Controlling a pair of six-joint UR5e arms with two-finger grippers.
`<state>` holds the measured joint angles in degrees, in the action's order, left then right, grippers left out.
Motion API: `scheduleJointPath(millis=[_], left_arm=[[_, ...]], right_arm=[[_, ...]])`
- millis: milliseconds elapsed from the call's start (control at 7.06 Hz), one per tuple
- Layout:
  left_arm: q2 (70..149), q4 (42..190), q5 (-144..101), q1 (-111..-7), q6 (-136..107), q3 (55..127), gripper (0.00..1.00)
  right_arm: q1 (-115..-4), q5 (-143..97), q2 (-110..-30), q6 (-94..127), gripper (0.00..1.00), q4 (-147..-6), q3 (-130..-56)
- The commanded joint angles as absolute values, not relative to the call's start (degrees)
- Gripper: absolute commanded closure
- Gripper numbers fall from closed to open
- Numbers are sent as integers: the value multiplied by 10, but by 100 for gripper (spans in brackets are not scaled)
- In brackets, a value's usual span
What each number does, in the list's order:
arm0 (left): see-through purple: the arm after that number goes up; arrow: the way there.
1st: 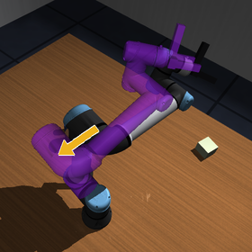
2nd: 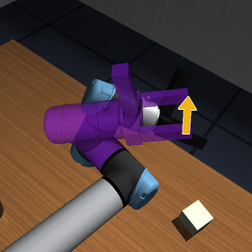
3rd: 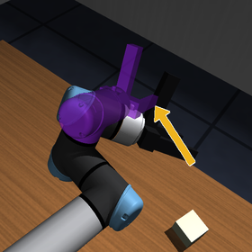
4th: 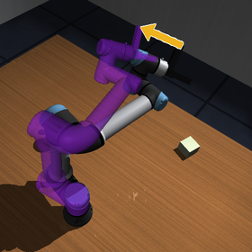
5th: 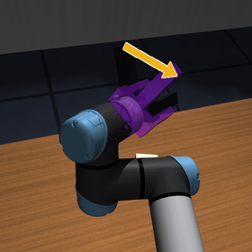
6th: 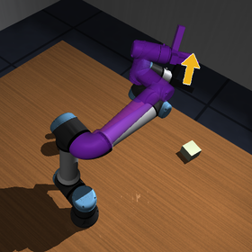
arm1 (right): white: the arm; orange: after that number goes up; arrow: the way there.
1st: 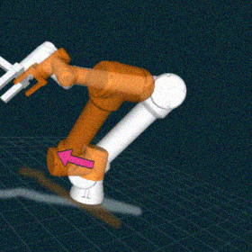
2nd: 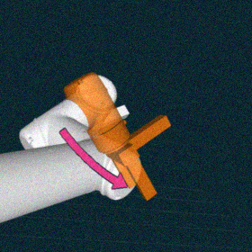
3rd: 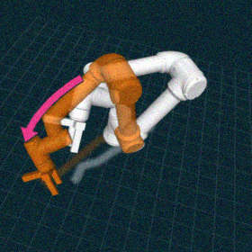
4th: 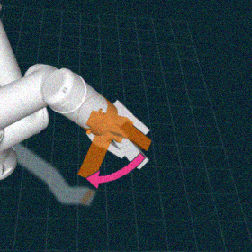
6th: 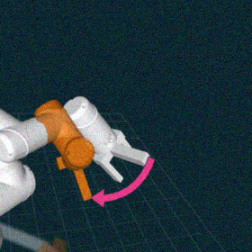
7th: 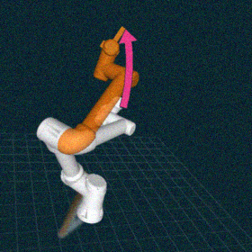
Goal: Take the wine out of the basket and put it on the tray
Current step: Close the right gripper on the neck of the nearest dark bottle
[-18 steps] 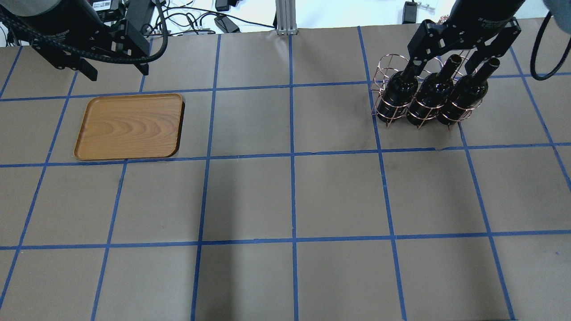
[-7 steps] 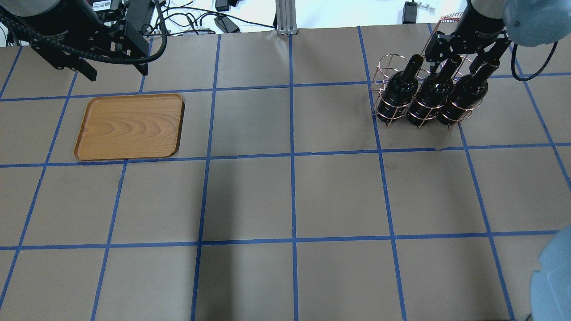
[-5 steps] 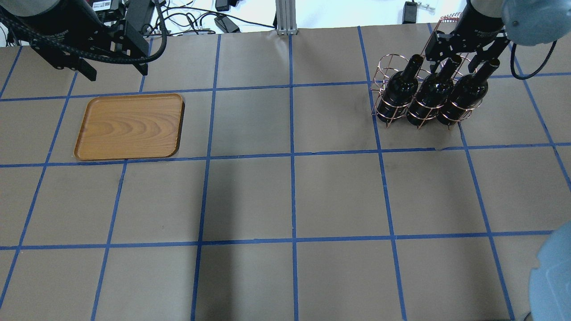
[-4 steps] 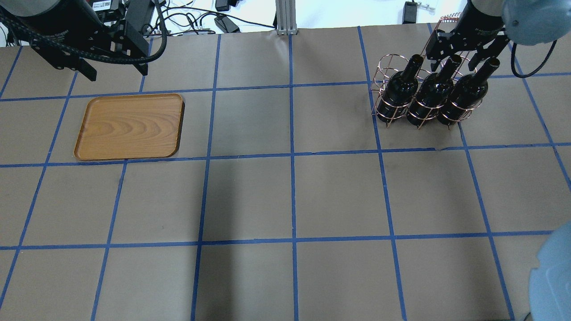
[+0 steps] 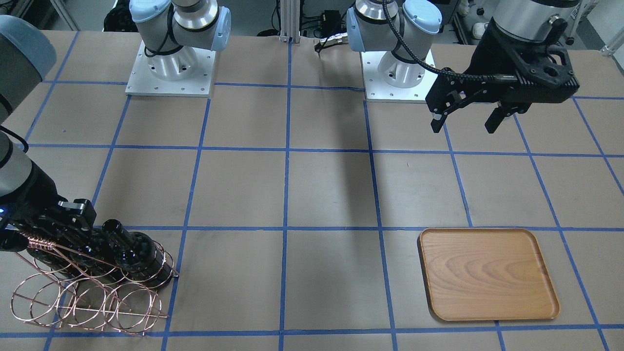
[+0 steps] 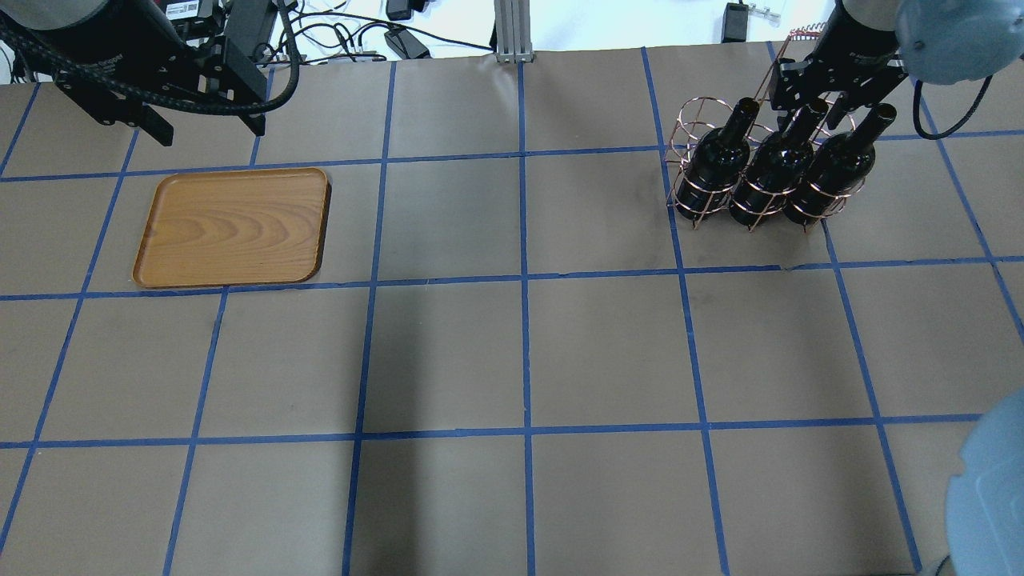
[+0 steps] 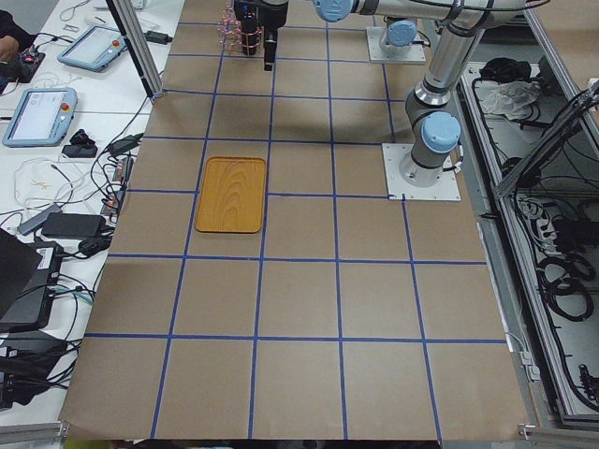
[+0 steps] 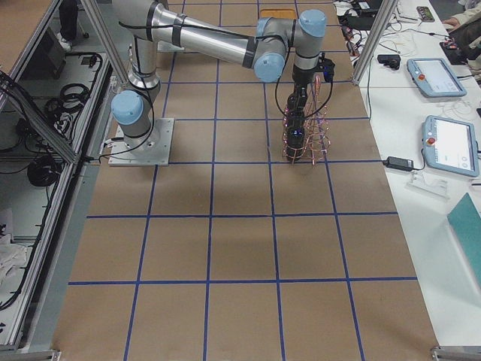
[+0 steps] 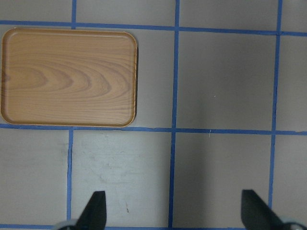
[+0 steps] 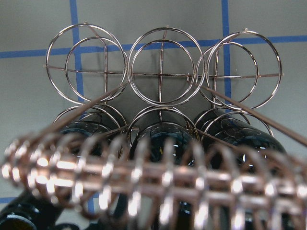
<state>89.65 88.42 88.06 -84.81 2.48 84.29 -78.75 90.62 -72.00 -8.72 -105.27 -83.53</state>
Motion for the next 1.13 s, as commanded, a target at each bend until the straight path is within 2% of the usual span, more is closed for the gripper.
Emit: scheduleJointPath(millis=[0, 142, 566, 850, 991], left_arm=[[896, 884, 881, -848, 25, 843, 0], [896, 884, 881, -848, 25, 843, 0], [896, 884, 881, -848, 25, 843, 0], [896, 884, 881, -848, 25, 843, 0], [896, 884, 881, -848, 25, 843, 0]], right_arm=[[-788, 907, -719, -114, 60, -1053, -836], [-788, 906, -720, -115, 65, -1050, -835], [-788, 886, -723, -114, 92, -1049, -831], [-789, 883, -735, -109, 92, -1034, -804], [-789, 884, -760, -109, 92, -980, -785]])
